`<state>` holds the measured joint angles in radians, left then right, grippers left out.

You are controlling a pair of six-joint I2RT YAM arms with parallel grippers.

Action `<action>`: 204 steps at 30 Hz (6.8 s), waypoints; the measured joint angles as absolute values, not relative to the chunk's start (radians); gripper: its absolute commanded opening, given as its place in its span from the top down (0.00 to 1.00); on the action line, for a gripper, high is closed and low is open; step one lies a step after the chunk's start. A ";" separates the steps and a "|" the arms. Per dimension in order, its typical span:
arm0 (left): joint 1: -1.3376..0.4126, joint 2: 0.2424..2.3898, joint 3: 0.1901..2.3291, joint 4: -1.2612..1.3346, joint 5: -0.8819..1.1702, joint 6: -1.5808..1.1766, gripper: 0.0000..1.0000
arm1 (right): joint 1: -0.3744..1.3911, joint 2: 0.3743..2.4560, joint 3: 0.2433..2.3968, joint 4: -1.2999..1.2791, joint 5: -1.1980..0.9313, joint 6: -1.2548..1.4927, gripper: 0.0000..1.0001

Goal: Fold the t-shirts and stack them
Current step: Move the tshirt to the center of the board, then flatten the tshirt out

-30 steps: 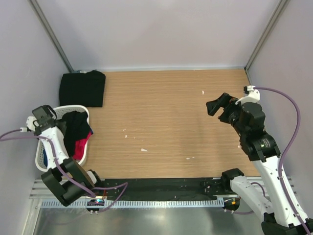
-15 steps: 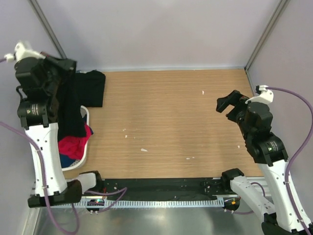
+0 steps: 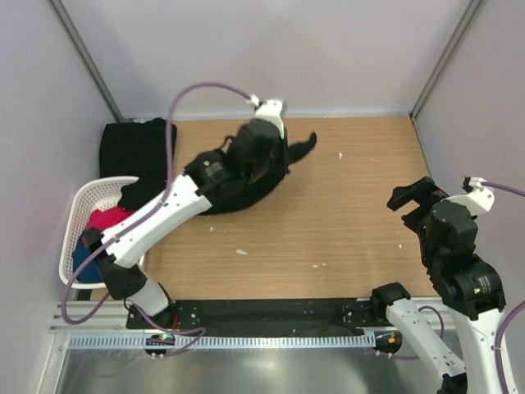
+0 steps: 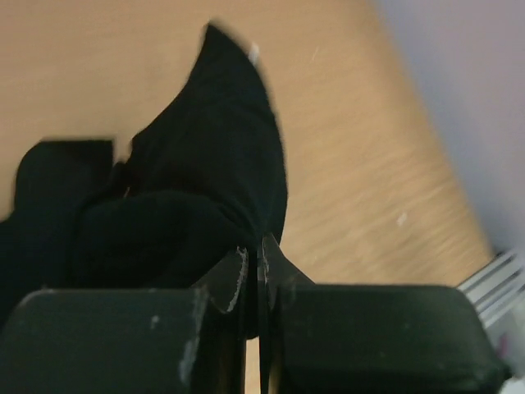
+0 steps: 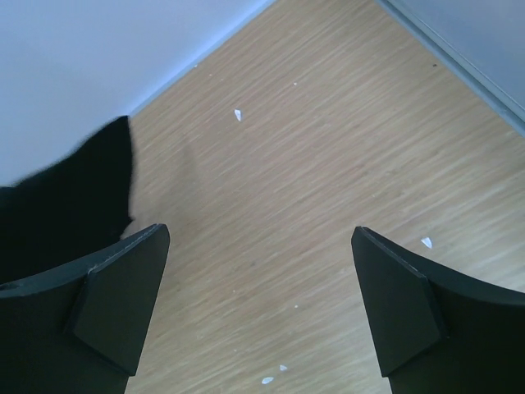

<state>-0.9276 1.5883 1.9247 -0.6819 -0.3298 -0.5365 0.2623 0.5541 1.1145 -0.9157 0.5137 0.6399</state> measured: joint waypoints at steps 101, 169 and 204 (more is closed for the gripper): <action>-1.203 1.414 1.061 -0.605 -0.708 -1.229 0.98 | 0.268 1.568 1.327 -0.490 0.159 0.419 0.99; -0.809 1.135 0.725 -0.620 -0.338 -1.013 0.02 | 0.626 1.856 1.178 -0.395 0.306 0.634 0.29; -0.778 1.507 0.846 -0.517 -0.384 -0.973 0.72 | 0.627 1.311 1.055 -0.495 0.294 0.577 0.99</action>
